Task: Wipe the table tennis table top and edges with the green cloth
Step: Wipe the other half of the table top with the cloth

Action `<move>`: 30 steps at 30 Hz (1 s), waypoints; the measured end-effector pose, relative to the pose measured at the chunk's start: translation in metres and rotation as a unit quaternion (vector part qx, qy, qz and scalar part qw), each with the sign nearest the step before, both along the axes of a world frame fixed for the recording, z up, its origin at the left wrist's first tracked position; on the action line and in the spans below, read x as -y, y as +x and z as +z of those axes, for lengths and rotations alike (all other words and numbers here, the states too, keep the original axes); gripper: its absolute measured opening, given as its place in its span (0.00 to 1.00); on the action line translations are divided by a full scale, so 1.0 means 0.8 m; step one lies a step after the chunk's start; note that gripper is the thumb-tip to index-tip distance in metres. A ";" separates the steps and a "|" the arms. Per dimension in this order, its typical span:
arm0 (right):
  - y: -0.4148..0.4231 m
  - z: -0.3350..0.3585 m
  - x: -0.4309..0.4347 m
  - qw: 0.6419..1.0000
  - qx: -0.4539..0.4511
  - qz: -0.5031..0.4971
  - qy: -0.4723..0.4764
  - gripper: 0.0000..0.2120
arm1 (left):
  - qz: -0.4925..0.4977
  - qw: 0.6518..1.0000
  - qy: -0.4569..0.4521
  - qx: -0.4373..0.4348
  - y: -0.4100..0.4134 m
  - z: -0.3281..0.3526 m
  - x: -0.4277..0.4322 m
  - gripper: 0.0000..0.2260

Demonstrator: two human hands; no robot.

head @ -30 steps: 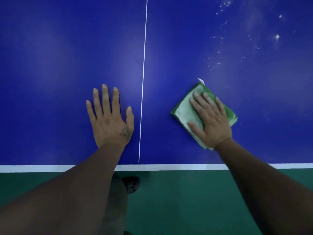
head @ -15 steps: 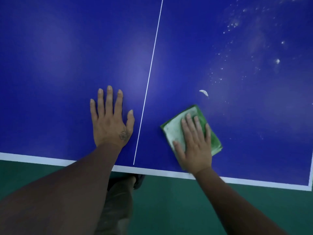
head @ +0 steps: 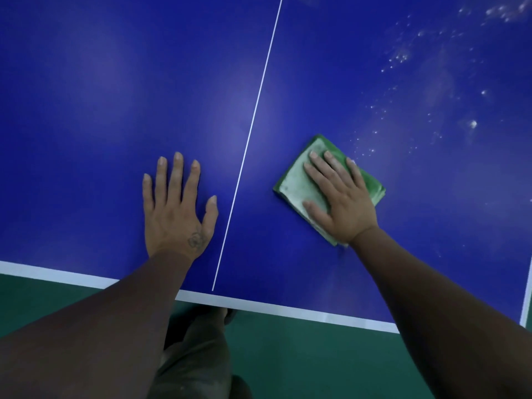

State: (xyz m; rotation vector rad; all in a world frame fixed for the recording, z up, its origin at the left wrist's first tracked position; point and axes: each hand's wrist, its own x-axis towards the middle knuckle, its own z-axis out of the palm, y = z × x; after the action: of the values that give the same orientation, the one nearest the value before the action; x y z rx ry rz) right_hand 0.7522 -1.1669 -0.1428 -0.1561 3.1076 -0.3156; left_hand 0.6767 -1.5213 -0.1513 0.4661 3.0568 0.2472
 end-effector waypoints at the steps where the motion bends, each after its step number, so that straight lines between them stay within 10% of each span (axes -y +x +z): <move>1: 0.000 0.001 0.006 1.000 -0.003 -0.024 0.005 0.33 | 0.000 1.000 0.000 0.003 0.000 0.003 -0.001 0.32; 7: 0.093 0.001 0.100 0.997 0.034 -0.070 0.006 0.36 | 0.000 1.000 0.004 0.021 0.003 0.012 -0.004 0.33; 17: 0.121 0.000 -0.033 0.984 0.056 0.171 0.006 0.38 | 0.002 1.000 0.010 -0.007 0.001 0.011 -0.003 0.31; 30: 0.117 0.001 -0.060 0.997 -0.011 0.075 0.004 0.36 | 0.072 0.996 0.060 0.005 0.022 0.025 -0.023 0.30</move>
State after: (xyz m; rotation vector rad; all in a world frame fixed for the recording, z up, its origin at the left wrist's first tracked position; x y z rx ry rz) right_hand 0.8456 -1.1187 -0.1418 -0.3915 3.0947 -0.3000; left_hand 0.6947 -1.5030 -0.1315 0.2489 3.0813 0.4385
